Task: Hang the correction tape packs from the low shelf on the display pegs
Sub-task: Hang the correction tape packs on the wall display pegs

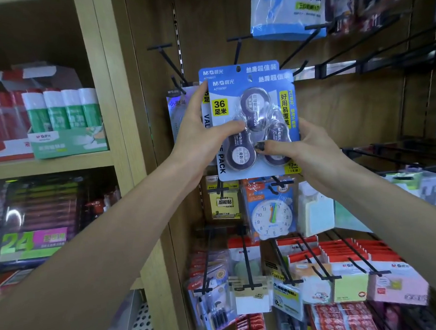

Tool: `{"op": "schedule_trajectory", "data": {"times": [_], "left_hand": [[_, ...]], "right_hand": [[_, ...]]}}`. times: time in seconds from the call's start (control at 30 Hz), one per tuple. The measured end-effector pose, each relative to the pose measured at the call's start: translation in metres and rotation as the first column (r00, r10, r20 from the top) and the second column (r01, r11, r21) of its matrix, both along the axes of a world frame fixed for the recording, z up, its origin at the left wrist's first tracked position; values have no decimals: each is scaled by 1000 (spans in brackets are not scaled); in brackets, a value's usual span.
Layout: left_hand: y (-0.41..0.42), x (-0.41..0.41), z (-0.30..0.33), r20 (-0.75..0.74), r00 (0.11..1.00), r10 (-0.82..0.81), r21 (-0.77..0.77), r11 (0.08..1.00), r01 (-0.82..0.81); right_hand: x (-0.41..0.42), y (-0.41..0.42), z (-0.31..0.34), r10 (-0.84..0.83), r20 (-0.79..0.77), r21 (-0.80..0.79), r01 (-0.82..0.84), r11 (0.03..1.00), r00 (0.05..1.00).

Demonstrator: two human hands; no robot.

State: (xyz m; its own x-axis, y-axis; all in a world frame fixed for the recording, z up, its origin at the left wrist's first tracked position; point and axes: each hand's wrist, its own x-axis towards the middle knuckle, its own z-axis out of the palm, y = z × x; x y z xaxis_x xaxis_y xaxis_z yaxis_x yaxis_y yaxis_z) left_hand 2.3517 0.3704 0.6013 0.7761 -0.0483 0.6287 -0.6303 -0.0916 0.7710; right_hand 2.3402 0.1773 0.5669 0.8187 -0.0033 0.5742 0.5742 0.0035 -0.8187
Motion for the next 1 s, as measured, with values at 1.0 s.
{"op": "schedule_trajectory", "data": {"times": [1.0], "left_hand": [[-1, 23, -17, -317, 948, 23, 143, 989, 24]], "right_hand": [[34, -1, -7, -157, -80, -176, 141, 974, 984]]}}
